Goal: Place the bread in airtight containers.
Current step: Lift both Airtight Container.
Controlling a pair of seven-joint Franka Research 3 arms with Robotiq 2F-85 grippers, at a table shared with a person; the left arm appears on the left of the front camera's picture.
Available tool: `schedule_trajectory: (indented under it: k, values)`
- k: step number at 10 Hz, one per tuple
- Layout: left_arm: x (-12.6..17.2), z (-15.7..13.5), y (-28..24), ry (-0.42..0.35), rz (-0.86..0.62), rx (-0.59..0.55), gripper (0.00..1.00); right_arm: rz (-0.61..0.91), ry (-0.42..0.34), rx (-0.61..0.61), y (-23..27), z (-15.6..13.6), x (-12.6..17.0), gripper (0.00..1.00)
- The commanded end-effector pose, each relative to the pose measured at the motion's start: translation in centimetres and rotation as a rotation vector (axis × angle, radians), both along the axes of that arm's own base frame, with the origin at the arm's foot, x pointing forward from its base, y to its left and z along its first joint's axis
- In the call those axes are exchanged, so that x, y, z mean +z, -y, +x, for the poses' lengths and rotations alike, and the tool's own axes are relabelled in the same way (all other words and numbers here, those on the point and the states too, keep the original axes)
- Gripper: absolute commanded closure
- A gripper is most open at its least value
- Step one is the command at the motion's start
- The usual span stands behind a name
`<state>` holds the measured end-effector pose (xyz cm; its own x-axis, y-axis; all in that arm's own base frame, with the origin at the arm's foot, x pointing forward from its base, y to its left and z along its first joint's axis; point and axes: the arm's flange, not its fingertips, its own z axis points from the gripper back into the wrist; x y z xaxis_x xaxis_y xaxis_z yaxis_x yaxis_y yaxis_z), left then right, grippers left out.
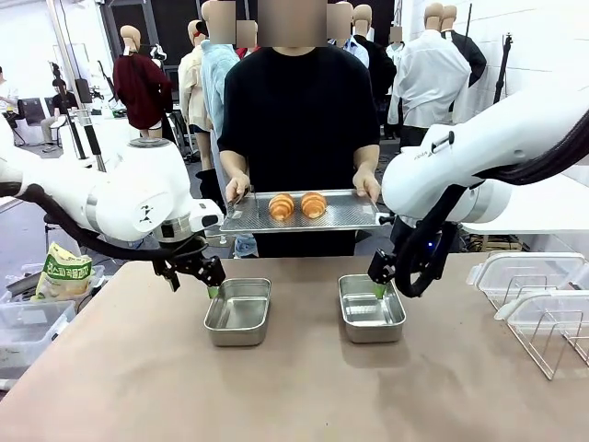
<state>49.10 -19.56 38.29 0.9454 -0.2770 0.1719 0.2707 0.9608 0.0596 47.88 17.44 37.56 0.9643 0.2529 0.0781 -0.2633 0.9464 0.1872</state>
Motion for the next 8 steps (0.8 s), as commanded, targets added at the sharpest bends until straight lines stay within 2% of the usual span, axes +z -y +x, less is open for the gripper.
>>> schedule_trajectory:
  k: [1,2,6,8]
  values:
    - [-0.4,1.3,0.8,0.019,0.01,0.043,0.0,0.023,0.016,-0.059,0.3,-0.2,-1.4,0.0]
    - [-0.6,1.6,0.9,0.02,-0.049,0.073,0.0,0.036,0.023,-0.079,0.6,-0.2,-1.7,0.0]
    - [-2.2,2.6,1.1,0.032,-0.096,0.118,0.0,0.006,-0.009,-0.108,0.1,1.3,-3.4,0.0]
    - [-3.0,2.8,1.2,0.016,-0.108,0.136,0.0,-0.008,0.064,-0.15,0.7,2.5,-3.9,0.0]
